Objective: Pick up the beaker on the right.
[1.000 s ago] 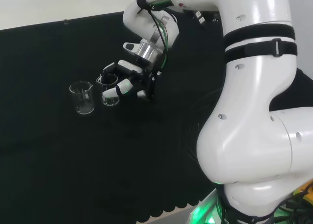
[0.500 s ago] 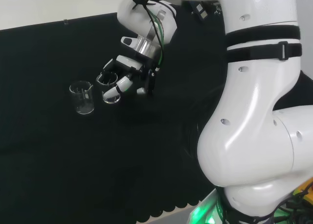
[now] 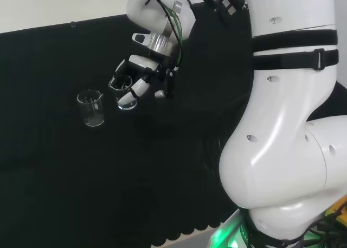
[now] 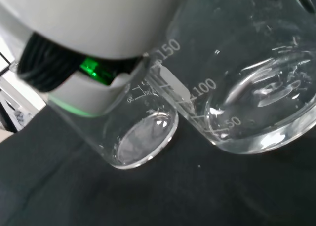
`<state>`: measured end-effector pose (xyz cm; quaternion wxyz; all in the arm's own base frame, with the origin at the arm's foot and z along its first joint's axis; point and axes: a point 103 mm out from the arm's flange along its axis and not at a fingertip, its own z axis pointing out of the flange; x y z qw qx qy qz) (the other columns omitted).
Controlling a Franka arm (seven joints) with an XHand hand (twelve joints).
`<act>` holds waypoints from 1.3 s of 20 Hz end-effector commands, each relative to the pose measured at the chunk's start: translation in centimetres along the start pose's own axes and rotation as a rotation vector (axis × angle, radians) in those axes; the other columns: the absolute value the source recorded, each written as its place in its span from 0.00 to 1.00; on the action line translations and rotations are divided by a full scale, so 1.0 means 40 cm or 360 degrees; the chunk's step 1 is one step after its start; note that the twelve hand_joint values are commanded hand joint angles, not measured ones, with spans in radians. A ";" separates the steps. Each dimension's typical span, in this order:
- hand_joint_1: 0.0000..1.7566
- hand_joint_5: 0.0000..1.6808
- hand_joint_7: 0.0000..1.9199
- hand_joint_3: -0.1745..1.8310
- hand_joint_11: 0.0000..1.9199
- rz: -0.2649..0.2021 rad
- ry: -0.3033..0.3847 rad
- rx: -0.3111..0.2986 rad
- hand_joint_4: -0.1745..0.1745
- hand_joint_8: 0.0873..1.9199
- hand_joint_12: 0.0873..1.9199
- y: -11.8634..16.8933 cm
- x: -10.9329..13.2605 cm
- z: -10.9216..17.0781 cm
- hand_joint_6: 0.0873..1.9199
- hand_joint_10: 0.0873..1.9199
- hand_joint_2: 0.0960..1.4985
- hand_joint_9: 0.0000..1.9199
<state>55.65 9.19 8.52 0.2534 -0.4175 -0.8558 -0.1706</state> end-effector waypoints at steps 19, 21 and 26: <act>0.82 0.87 0.79 0.38 0.71 0.0053 -0.0086 0.0165 0.00 0.04 0.32 -0.023 0.042 -0.076 0.09 0.01 0.36 0.83; 0.82 0.87 0.79 0.38 0.71 0.0052 -0.0094 0.0175 0.00 0.04 0.32 -0.024 0.048 -0.080 0.09 0.01 0.36 0.83; 0.82 0.87 0.79 0.38 0.71 0.0045 -0.0111 0.0203 0.00 0.03 0.32 -0.023 0.063 -0.081 0.09 0.01 0.36 0.83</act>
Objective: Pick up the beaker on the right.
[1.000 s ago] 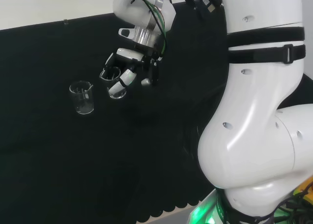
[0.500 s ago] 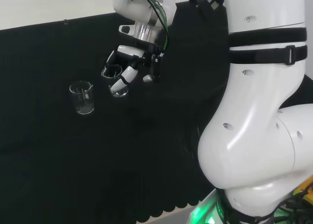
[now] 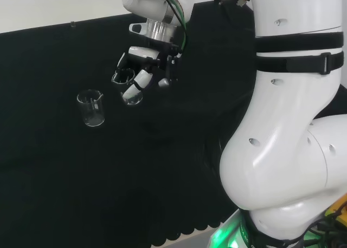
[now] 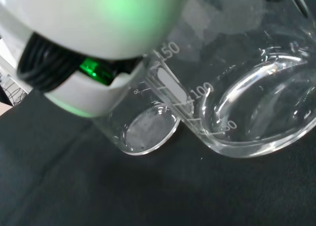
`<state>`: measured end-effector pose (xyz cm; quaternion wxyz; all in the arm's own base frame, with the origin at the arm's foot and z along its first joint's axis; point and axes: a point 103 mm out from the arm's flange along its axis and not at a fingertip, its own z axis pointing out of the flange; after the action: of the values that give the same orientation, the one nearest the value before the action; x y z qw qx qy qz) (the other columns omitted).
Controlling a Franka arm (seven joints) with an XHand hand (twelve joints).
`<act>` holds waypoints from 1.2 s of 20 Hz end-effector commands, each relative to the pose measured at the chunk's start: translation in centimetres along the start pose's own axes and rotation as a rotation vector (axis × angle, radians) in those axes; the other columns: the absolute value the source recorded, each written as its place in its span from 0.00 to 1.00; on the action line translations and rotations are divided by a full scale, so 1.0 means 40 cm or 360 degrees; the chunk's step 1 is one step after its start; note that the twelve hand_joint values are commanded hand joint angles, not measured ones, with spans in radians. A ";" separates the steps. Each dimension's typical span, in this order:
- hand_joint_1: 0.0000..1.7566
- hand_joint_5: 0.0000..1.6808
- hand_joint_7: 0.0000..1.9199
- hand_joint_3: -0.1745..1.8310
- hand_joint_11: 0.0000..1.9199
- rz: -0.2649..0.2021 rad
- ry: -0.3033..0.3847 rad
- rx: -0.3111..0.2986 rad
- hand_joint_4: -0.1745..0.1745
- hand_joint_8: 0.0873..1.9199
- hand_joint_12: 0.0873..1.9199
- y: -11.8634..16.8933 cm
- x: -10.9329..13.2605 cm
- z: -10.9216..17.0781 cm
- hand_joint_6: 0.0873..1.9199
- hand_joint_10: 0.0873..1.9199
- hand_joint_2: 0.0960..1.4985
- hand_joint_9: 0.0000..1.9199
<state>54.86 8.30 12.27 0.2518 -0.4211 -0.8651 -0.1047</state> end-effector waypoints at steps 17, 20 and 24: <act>0.82 0.87 0.80 0.39 0.71 -0.0044 -0.0050 0.0098 0.00 0.02 0.32 0.015 0.064 -0.009 0.08 0.02 0.36 0.83; 0.82 0.87 0.80 0.39 0.71 -0.0044 -0.0060 0.0103 0.00 0.02 0.32 0.010 0.066 -0.014 0.08 0.02 0.36 0.83; 0.82 0.87 0.80 0.39 0.71 -0.0041 -0.0076 0.0121 0.00 0.02 0.32 0.007 0.072 -0.024 0.08 0.02 0.36 0.83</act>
<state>54.06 10.04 14.26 0.2464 -0.4026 -0.8787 -0.0714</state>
